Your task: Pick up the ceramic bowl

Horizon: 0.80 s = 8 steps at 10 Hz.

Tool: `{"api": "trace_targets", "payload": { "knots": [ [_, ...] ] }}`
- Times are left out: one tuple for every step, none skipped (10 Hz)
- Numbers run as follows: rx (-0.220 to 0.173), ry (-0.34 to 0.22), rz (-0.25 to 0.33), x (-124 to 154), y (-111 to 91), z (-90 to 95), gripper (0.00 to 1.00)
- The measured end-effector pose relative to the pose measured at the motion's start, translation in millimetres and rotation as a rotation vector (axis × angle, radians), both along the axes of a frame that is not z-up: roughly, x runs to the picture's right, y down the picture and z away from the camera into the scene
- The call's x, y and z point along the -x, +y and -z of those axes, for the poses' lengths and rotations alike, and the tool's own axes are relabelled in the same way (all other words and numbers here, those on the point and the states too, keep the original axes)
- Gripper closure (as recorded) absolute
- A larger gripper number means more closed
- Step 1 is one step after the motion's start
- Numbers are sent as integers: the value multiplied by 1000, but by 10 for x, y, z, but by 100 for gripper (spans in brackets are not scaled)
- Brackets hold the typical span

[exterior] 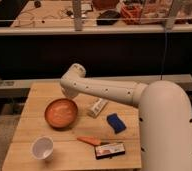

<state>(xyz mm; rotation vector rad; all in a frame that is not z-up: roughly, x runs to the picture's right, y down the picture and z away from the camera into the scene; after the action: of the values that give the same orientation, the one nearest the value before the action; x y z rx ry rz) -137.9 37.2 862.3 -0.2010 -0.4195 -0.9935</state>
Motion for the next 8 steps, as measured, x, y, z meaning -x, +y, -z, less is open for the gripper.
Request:
{"api": "trace_targets", "payload": {
  "knots": [
    [-5, -9, 1, 37, -19, 7, 100],
    [-7, -14, -2, 35, -27, 8, 100],
    [-6, -19, -6, 26, -18, 4, 100],
    [-7, -22, -12, -28, -15, 0, 100],
    [-7, -28, -14, -76, -13, 0, 100],
    [-13, -34, -18, -113, -33, -4, 100],
    [-14, -43, -19, -64, -43, 3, 100],
    [-10, -49, -19, -16, -20, -6, 100]
  ]
}}
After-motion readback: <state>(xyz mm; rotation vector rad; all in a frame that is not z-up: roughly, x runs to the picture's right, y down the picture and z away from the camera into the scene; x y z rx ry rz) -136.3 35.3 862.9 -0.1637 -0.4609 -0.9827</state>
